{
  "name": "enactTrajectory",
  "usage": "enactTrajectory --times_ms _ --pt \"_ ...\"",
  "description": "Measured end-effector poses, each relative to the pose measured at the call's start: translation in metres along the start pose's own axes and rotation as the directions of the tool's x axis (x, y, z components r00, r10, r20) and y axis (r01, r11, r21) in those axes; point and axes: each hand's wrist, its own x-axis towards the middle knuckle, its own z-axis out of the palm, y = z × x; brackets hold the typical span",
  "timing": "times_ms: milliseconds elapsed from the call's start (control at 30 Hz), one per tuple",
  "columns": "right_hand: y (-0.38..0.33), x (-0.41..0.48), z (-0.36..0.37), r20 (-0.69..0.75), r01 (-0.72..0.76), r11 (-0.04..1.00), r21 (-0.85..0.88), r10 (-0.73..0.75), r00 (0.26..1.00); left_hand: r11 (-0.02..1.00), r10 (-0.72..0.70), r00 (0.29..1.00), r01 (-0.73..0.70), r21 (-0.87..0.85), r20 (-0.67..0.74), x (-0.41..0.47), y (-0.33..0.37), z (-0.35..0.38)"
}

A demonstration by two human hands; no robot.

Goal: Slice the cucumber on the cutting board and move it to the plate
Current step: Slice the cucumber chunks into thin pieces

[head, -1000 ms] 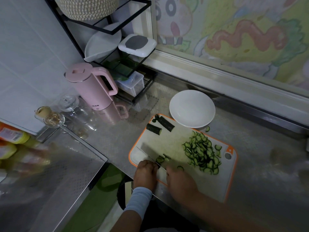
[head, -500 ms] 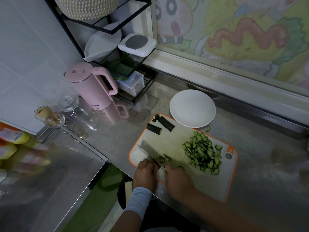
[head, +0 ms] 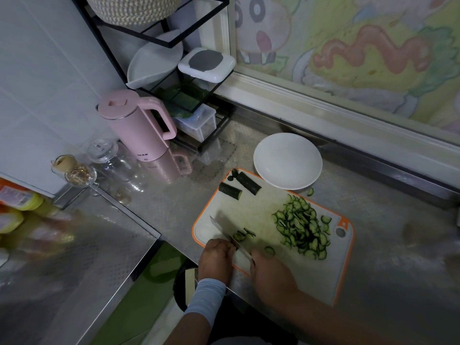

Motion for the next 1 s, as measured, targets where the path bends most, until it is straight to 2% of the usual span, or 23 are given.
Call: enactTrajectory --times_ms 200,533,1000 --pt "-0.008 0.012 -0.001 0.04 -0.005 0.999 -0.045 0.006 0.999 1.0 0.004 1.0 -0.004 -0.028 -0.014 -0.001 0.001 -0.002" --pt "-0.002 -0.001 -0.003 -0.039 0.014 0.999 0.039 -0.012 0.999 0.999 0.04 0.999 -0.04 -0.011 -0.017 -0.001 0.0 -0.003" --pt "-0.004 0.012 0.008 0.0 -0.029 0.998 0.059 0.029 1.0 0.998 0.049 0.998 -0.05 -0.031 -0.032 -0.001 0.0 -0.003"
